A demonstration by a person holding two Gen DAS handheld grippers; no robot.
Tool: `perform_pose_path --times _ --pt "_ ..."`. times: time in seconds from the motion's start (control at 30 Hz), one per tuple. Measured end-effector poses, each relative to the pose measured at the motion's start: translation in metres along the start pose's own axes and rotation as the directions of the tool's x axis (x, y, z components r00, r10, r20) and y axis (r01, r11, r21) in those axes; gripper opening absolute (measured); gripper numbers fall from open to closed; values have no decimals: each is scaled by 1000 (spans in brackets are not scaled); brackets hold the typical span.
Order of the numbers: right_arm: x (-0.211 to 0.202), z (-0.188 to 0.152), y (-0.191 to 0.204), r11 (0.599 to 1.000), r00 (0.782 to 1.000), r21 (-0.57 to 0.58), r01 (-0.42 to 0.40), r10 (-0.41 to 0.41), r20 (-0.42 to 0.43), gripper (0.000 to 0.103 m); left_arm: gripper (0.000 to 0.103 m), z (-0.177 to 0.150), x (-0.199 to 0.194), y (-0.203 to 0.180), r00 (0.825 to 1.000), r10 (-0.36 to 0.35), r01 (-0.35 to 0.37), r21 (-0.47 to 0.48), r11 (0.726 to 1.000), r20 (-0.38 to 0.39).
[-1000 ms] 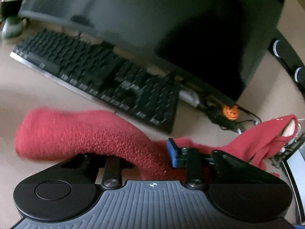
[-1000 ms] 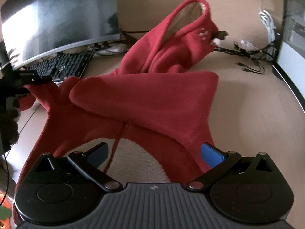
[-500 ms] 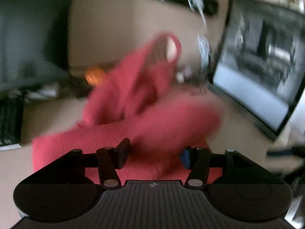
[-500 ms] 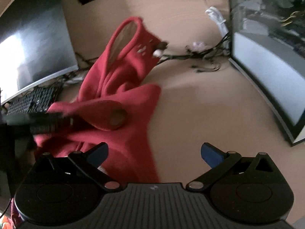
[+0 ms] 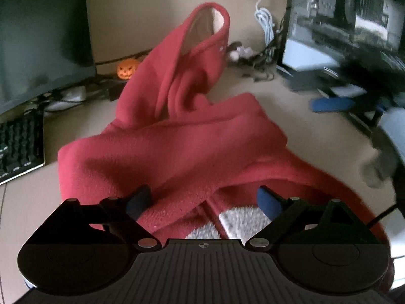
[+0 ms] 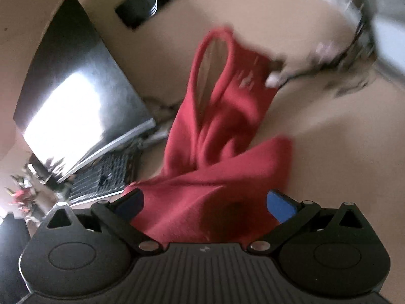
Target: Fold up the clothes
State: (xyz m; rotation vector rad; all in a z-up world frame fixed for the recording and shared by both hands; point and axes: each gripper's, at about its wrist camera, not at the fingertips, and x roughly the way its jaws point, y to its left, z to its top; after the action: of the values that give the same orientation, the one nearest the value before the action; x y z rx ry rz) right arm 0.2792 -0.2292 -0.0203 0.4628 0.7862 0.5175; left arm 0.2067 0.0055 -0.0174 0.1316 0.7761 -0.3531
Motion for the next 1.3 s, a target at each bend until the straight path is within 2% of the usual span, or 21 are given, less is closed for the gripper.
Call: perform_pose_path --times 0.13,0.2,0.33,0.5,0.6,0.7,0.73,0.87,0.93,1.03,1.07,1.13,1.17,1.23,1.27,1.3 --pt "46 -5 -15 992 983 119 -47 68 -173 103 95 -5 6 -3 999 18 -18 -6 1000 -33" --pt "46 -7 -21 984 983 161 -77 102 -153 103 95 -7 7 -2 999 23 -24 -20 1000 -40" --pt "41 1 -26 976 976 196 -98 133 -174 103 95 -10 7 -4 998 46 -48 -35 998 -37" --pt "-1 1 -9 983 980 55 -176 180 -81 103 95 -3 1 -15 998 50 -50 -4 999 25" --pt "2 -4 -18 967 962 117 -225 240 -134 103 95 2 4 -23 999 13 -13 12 1000 45" --pt "12 -4 -25 949 945 171 -264 290 -150 103 95 6 10 -32 999 -9 7 35 999 50" --pt "16 -2 -27 935 933 193 -297 327 -148 103 95 6 13 -35 999 -12 10 43 999 47" --pt "34 23 -29 860 872 269 -433 475 -116 103 95 12 18 -45 997 -55 51 72 996 51" --pt "31 41 -30 841 859 273 -467 504 -84 103 95 18 25 -54 997 -64 59 106 993 47" --pt "17 66 -30 816 839 255 -520 544 -30 103 95 33 37 -68 995 -49 36 152 988 83" --pt "11 71 -30 817 839 238 -526 544 -15 103 95 39 41 -73 994 -46 29 162 986 102" --pt "-1 78 -33 841 857 198 -504 514 0 103 96 52 48 -80 989 -55 32 164 986 137" --pt "-4 77 -36 874 888 179 -451 460 -8 103 97 58 51 -82 988 -68 45 162 986 142" --pt "-8 74 -44 947 954 142 -288 296 -37 103 97 62 60 -84 987 -131 115 156 981 94" --pt "-8 70 -45 978 981 104 -181 187 -55 103 97 61 64 -84 985 -164 153 154 976 60" --pt "-7 66 -43 997 995 40 -68 70 -67 103 97 59 66 -83 982 -184 177 153 972 31"
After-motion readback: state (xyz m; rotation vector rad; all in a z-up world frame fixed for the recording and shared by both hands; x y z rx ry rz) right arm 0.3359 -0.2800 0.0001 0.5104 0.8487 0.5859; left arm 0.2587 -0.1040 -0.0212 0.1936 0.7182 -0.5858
